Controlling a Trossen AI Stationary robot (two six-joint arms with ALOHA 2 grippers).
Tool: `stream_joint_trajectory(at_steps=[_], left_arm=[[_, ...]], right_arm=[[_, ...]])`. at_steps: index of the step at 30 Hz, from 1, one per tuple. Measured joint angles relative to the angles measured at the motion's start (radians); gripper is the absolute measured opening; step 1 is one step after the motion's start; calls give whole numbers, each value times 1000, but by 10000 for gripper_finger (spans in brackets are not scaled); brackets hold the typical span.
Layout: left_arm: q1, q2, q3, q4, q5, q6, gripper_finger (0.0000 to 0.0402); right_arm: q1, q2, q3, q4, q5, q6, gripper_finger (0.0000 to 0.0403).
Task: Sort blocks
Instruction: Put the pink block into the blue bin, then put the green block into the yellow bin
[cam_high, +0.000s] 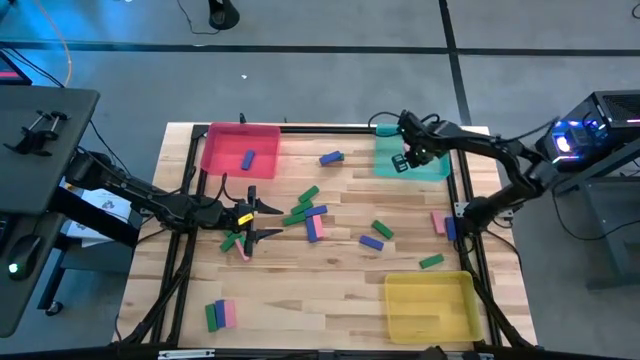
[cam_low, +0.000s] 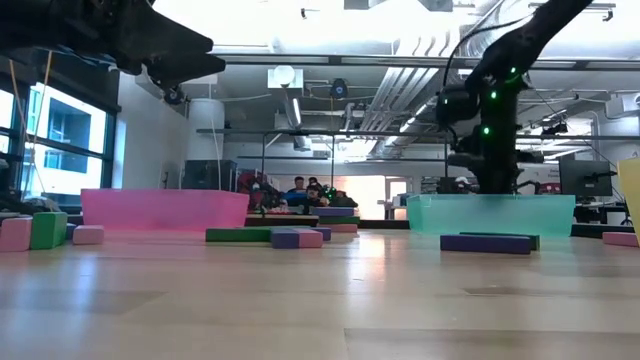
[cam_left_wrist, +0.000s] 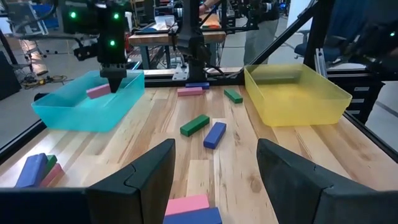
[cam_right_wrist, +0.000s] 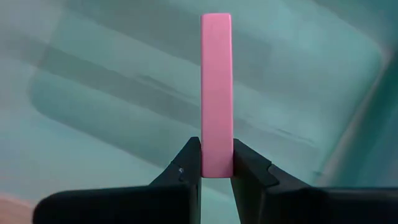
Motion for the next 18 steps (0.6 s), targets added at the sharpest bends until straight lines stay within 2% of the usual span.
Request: stream_joint_trajectory(at_steps=[8,18], left_arm=[[0,0,0,-5,0,-8,213],[0,0,0,-5,0,-15,213]], right_arm=[[-13,60,0,8,-3,-6,53],[2,-43,23,-7,85,-14,166]])
